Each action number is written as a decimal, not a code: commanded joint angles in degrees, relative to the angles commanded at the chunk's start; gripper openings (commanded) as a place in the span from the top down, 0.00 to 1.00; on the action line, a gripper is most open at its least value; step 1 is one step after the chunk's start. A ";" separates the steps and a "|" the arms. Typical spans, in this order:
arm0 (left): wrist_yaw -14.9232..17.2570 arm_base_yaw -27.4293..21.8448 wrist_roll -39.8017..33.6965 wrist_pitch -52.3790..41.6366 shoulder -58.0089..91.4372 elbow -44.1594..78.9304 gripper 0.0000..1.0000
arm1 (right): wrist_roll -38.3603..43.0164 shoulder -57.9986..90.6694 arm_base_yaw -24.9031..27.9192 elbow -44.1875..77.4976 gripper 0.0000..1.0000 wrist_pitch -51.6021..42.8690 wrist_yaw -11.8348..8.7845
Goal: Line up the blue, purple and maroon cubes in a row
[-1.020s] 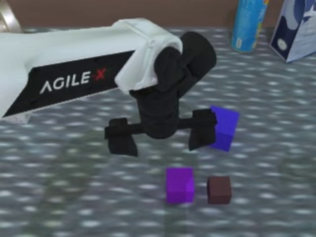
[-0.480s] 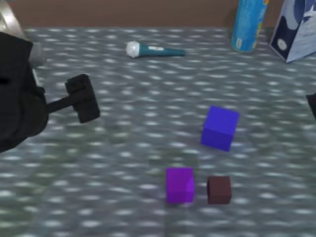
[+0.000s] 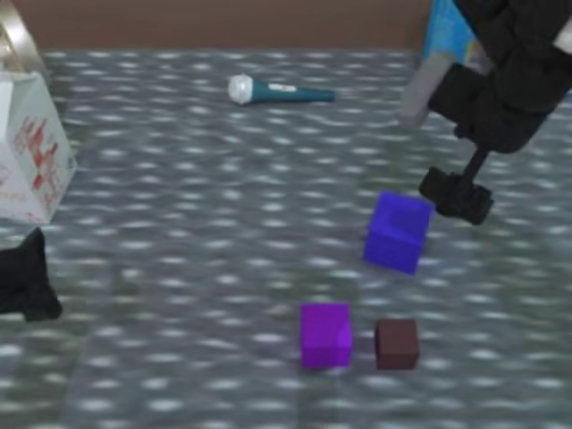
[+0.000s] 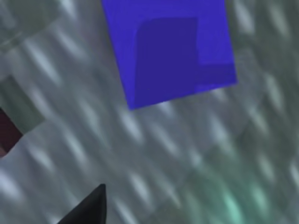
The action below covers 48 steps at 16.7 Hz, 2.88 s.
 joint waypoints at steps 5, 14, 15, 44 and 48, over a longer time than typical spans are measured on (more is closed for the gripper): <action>0.88 6.14 11.30 10.23 -16.09 -11.42 0.00 | -6.09 17.98 3.63 16.60 0.00 -8.95 0.24; 1.17 7.68 14.84 13.44 -21.12 -14.14 0.00 | -7.75 22.47 4.36 21.11 0.00 -10.99 0.40; 1.17 7.68 14.84 13.44 -21.12 -14.14 0.00 | -7.81 22.75 4.45 20.50 0.00 -10.23 0.41; 1.17 7.68 14.84 13.44 -21.12 -14.14 0.00 | -7.64 28.40 4.70 10.55 1.00 5.46 0.47; 1.17 7.68 14.84 13.44 -21.12 -14.14 0.00 | -7.64 28.40 4.70 10.55 1.00 5.46 0.47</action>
